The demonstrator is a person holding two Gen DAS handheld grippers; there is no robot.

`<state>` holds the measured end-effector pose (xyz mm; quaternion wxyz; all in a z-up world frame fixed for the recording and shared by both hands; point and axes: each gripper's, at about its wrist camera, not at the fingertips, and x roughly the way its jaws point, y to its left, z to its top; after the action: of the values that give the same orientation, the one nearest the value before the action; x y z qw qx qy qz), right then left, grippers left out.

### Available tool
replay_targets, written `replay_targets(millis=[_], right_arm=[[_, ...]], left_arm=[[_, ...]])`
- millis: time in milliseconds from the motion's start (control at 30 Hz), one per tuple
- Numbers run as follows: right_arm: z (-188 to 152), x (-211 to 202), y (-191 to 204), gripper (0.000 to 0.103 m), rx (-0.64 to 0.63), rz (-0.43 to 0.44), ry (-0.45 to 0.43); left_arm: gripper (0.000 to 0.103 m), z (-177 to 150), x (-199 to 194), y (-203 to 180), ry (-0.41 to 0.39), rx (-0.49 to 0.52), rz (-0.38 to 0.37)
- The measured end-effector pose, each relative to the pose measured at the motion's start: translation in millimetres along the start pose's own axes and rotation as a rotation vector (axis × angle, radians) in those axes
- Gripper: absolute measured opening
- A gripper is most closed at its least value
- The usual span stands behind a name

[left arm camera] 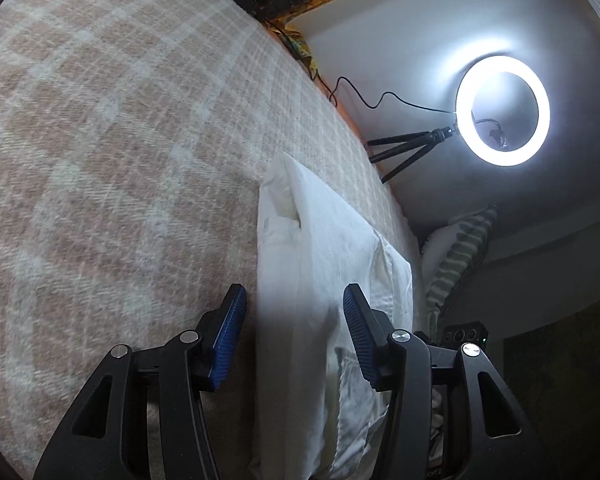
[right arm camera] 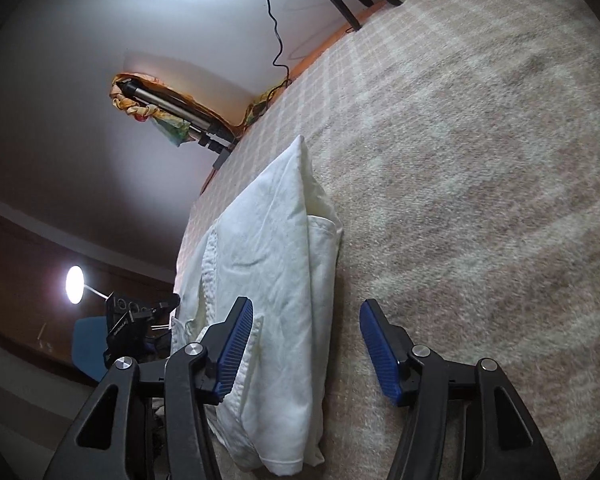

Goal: Fold small clothes

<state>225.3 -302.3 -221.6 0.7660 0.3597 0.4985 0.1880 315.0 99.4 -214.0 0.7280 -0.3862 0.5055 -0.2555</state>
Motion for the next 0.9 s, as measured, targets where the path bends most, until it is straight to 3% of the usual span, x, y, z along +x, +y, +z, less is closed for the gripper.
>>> replay_targets(millis=[133, 267, 433, 900], right_arm=[[-2, 9, 1, 0.043, 0.008, 0.036, 0.032], [-10, 19, 8, 0.04, -0.008, 0.041, 0.049], [-12, 18, 14, 0.019, -0.03, 0.011, 0.041], [-15, 7, 66, 0.011, -0.234, -0.168, 0.007]], left_arm=[[0.044, 0, 7, -6, 0.017, 0.012, -0.007], [0.029, -3, 11, -8, 0.021, 0.039, 0.016], [0.015, -2, 10, -11, 0.004, 0.066, 0.028], [0.011, -14, 0, -67, -0.072, 0.299, 0.145]])
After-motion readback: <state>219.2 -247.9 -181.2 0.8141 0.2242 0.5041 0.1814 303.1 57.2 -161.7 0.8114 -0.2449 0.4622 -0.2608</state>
